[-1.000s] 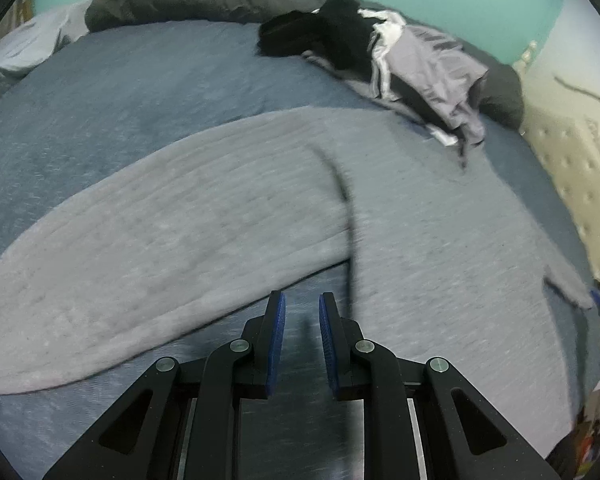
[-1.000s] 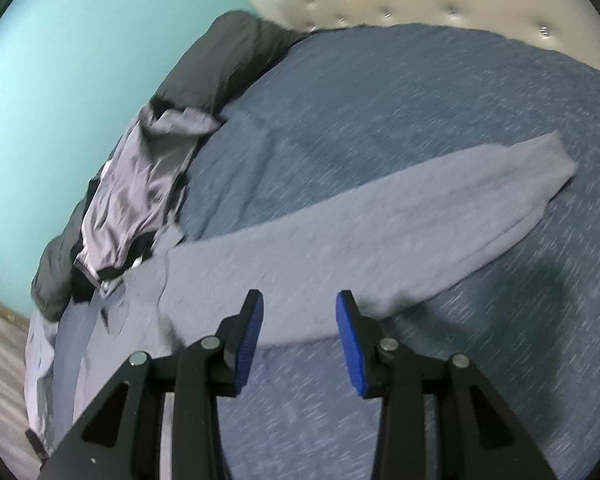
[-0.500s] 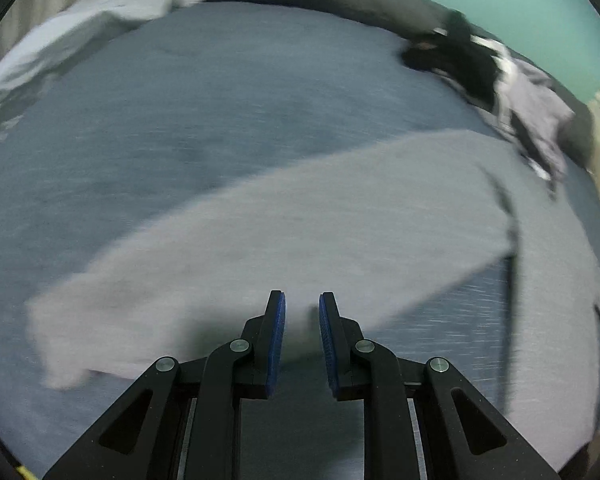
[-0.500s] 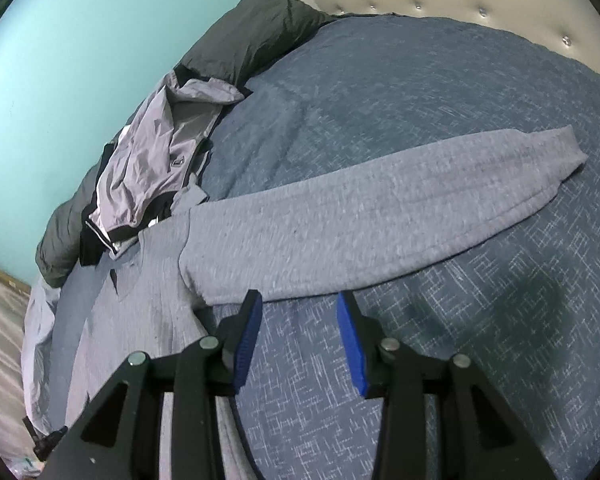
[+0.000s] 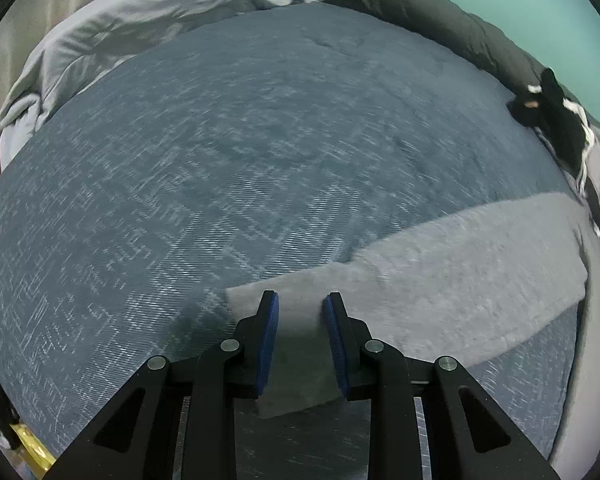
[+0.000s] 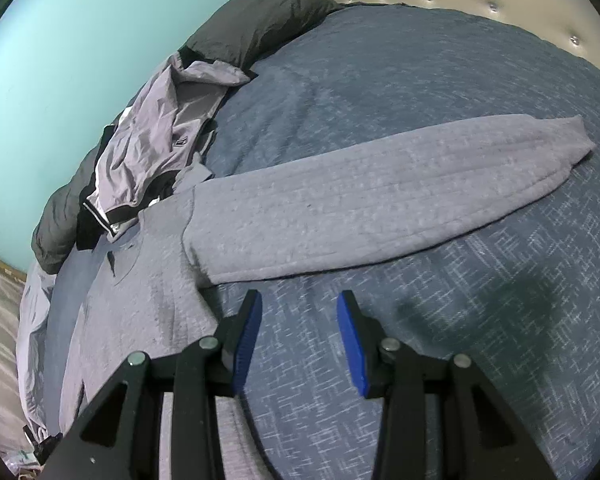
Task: Fold clothes
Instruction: 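Open the right tool and release the sleeve flat on the bed, then grasp the other sleeve cuff with the left tool and pull it outward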
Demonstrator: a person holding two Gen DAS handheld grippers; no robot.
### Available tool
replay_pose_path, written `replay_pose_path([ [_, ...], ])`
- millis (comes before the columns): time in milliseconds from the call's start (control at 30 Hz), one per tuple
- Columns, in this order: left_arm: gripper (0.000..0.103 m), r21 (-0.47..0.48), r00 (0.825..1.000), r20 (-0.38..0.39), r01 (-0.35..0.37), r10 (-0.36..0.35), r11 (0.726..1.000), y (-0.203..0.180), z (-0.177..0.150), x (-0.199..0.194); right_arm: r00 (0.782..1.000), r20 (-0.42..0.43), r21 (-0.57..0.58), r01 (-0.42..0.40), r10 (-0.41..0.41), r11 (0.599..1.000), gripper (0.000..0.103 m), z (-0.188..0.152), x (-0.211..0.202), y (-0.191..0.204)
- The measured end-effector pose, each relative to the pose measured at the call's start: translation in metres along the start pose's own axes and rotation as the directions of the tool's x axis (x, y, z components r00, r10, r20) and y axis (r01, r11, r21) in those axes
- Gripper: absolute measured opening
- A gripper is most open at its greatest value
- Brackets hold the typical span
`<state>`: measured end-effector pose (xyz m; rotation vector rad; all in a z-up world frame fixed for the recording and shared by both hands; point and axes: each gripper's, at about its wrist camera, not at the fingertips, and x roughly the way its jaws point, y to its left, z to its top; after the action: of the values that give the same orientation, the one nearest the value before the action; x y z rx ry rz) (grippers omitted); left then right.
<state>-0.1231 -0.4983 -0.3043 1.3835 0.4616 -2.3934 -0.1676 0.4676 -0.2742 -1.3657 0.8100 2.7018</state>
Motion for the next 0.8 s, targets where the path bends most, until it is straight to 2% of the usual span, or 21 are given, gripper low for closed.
replay_pose_path([
  [300,0.030,0.031,0.995,0.033,-0.096,0.095,0.995,0.004,-0.001,0.000,1.000,-0.014,-0.040,-0.013,0.012,0.999,0.039,-0.004,0.001,0.014],
  [367,0.042,0.029,0.993,0.037,-0.118,0.117,0.993,0.007,-0.004,-0.001,1.000,-0.015,-0.035,-0.016,0.015,0.999,0.039,-0.005,0.001,0.013],
  [400,0.045,0.017,0.991,0.037,-0.129,0.128,0.992,0.010,-0.005,-0.001,1.000,-0.016,-0.032,-0.017,0.017,0.999,0.039,-0.006,0.002,0.013],
  [500,0.047,-0.039,0.995,0.037,-0.088,0.090,0.995,0.024,-0.009,0.000,1.000,-0.022,-0.033,-0.023,0.022,0.999,0.039,-0.008,0.003,0.012],
  [700,0.046,-0.023,0.998,0.053,0.023,-0.022,0.999,0.009,-0.008,0.004,0.999,-0.029,-0.025,-0.020,0.019,0.999,0.039,-0.010,0.004,0.010],
  [733,0.043,-0.016,0.998,0.045,0.036,-0.035,0.999,0.006,-0.008,0.007,0.999,-0.028,-0.024,-0.020,0.019,1.000,0.039,-0.010,0.004,0.011],
  [800,0.031,-0.016,0.998,0.042,0.043,-0.042,0.999,0.006,-0.007,0.010,0.999,-0.027,-0.026,-0.022,0.021,0.999,0.039,-0.011,0.003,0.011],
])
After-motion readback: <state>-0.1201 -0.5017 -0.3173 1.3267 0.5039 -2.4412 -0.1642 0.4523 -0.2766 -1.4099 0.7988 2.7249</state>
